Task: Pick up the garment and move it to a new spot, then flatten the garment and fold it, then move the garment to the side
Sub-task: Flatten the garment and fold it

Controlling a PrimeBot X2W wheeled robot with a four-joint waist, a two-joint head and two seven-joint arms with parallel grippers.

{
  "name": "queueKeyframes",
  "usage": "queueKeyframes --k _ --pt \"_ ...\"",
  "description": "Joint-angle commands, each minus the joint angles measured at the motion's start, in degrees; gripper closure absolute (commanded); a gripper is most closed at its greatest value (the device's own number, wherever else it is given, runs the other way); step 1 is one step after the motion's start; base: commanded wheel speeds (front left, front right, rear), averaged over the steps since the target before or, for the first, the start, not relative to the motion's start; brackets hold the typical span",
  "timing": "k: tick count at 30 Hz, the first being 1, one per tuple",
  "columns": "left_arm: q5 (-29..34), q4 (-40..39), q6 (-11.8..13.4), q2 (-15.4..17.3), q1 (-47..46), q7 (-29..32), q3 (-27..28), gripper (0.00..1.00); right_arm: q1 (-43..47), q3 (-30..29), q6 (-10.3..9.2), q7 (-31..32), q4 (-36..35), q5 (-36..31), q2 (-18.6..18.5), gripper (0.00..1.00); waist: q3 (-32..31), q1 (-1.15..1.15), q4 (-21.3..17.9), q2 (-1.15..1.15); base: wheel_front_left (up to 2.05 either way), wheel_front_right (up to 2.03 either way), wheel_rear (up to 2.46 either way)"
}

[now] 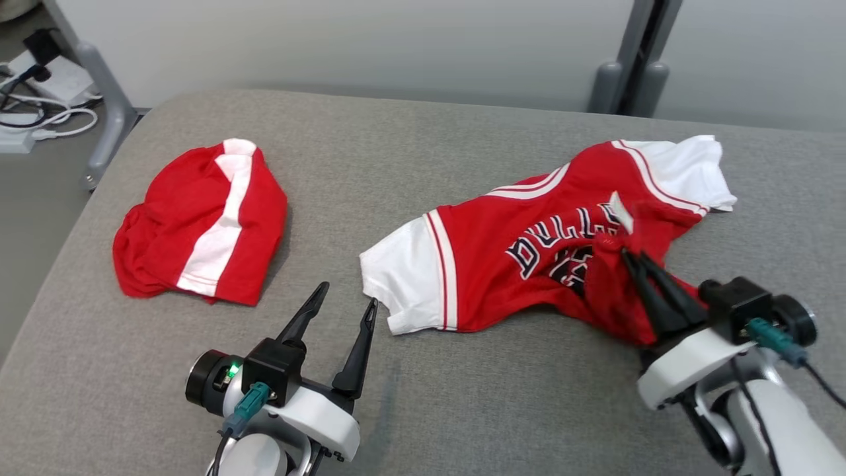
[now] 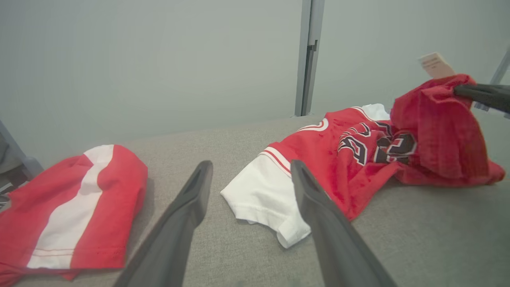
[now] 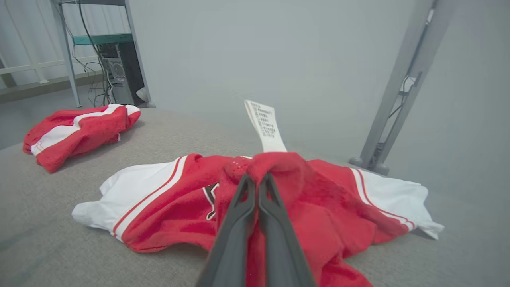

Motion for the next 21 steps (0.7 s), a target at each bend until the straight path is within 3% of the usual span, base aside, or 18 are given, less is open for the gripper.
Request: queueKeyframes --k 1,4,8,12,21 --pt "0.5 0.0 -0.3 0.2 0.1 -0.2 0.2 0.0 0.9 -1.1 -0.04 1.1 -2.0 0.8 -1.2 1.0 -1.0 0.0 -2.1 0.0 0.0 0.0 0.0" --pt "0.5 -0.2 -0.3 0.0 -0.1 -0.2 0.4 0.0 1.5 -5.3 -0.04 5.1 -8.9 3.4 -3.8 1.0 -0.9 0.0 -3.5 0.0 0.0 0.0 0.0" --pt "0.9 -0.2 -0.8 -0.5 -1.2 -0.2 -0.1 0.0 0.8 -10.9 -0.04 9.8 -12.3 4.1 -8.4 1.0 -0.1 0.0 -4.0 0.0 0.0 0.0 0.0" --pt "1.1 -0.1 -1.3 -0.8 -2.2 -0.2 -0.6 0.0 -1.9 -14.7 -0.04 11.8 -10.7 4.8 -13.4 1.0 1.5 0.0 -3.1 0.0 0.0 0.0 0.0" --pt "2.0 0.6 -2.2 -1.0 -4.2 -0.2 -1.3 0.0 -14.2 -15.9 -0.05 10.3 0.2 3.5 -23.3 1.0 5.3 0.0 1.9 0.0 0.0 0.0 0.0"
